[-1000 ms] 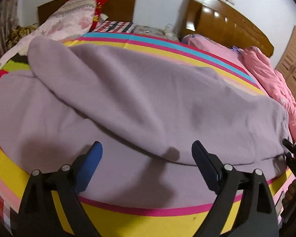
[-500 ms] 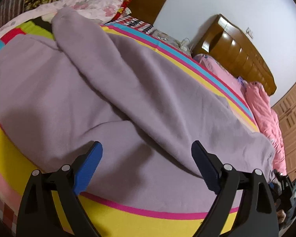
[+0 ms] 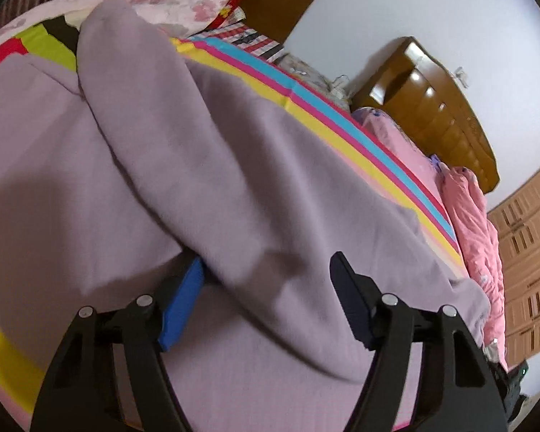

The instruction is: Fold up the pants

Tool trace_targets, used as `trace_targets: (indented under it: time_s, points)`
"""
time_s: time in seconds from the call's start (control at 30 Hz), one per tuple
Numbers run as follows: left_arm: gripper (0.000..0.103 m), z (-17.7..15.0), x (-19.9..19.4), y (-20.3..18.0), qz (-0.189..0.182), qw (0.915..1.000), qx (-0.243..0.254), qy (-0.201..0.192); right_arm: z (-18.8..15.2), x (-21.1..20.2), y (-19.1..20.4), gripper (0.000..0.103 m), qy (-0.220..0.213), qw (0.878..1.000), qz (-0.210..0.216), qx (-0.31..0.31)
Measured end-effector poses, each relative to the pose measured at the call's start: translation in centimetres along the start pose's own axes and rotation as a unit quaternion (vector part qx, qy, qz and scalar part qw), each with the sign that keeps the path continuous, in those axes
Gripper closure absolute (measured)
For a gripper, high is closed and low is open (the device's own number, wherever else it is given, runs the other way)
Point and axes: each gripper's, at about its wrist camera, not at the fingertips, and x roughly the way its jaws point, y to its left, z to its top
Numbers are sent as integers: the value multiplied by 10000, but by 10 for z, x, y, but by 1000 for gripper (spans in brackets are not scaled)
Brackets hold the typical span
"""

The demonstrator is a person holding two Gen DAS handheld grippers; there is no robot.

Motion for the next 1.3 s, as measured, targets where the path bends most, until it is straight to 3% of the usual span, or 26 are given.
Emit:
trace_targets:
  time_s: [0.13,0.17,0.2,0.23,0.27,0.33,0.57,0.93,1.07,1.17,1.23,1.3]
  points:
    - [32,8,2,4,23,9993,-359,-36,3,-3,-2,84,26,10000,4,5]
    - [37,9,3,2,90,9994,-337,-40,3,-3,-1,84,29,10000,6,16]
    - [47,8,4,0,270,9992,-280,-64,4,-3,-2,84,27,10000,4,16]
    - [76,8,5,0,383,9989,-257,-66,4,-2,-1,84,24,10000,-2,1]
    - [87,7,9,1,426,9987,-267,7,4,-2,-1,84,23,10000,-9,-8]
    - [93,7,8,6,378,9987,-347,-56,5,-3,-3,84,26,10000,-3,3]
    - [97,-1,1,-8,786,9964,77,-322,4,-8,-6,84,24,10000,-81,-30]
    - [98,-6,-13,-18,983,9934,277,-517,6,-9,-5,84,38,9998,-155,-133]
    - [98,-3,-54,-34,752,9912,510,-961,23,-20,18,89,65,9978,-76,-661]
    - [98,-7,-93,-45,527,9896,720,-1133,43,-47,46,90,-180,9928,111,-1181]
    - [98,-19,-108,-44,572,9889,820,-1096,51,-66,56,90,-302,9879,129,-1513]
    - [98,-36,-100,-34,762,9902,883,-773,51,-71,48,90,-144,9869,59,-1605]
